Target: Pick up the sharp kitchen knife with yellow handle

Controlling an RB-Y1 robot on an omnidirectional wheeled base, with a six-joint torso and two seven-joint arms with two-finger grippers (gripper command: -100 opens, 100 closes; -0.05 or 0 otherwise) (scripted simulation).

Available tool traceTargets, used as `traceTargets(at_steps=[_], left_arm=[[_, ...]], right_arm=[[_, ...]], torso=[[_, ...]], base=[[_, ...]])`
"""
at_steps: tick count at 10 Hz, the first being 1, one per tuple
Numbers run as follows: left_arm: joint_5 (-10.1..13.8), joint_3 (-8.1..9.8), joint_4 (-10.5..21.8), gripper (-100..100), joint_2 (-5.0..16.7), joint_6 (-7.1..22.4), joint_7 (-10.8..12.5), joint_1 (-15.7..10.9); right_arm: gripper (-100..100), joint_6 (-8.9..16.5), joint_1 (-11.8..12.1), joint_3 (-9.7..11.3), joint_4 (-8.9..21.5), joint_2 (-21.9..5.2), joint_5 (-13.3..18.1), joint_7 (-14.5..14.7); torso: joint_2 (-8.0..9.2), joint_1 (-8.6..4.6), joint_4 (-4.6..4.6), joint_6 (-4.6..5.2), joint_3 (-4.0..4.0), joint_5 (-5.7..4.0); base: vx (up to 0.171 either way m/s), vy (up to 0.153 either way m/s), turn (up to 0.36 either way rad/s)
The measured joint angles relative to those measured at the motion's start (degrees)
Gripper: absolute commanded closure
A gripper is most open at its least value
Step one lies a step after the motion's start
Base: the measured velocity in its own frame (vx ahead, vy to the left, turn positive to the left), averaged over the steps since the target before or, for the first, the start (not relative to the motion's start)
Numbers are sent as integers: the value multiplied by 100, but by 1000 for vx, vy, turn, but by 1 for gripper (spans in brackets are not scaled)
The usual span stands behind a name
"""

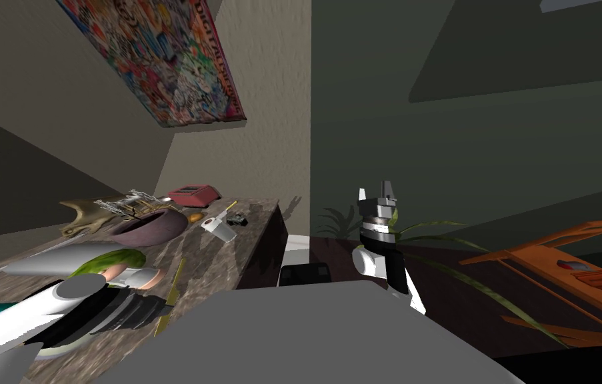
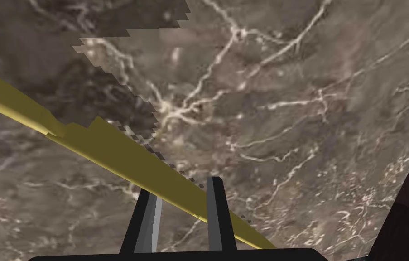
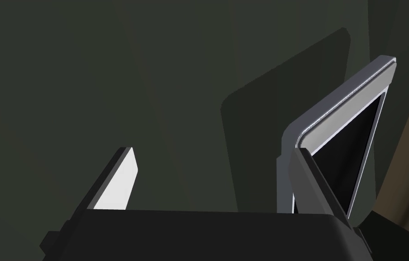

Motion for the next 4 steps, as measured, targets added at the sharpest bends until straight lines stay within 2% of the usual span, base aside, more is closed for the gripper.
traceTargets(at_steps=[1,3,4], left_arm=[[-1,1,1,100,0,0,3,1],[89,101,-155,100,77,173,66,58],[94,114,-164,0,85,191,76,62]], right_arm=[[0,0,0,0,0,0,0,0],[0,0,0,0,0,0,0,0],[0,0,0,0,0,0,0,0]], torso=[[0,2,0,2,0,1],[-4,10,1,13,-1,3],[-3,11,0,17,-2,8]], base=[[7,15,-10],[15,17,4],[0,0,0]])
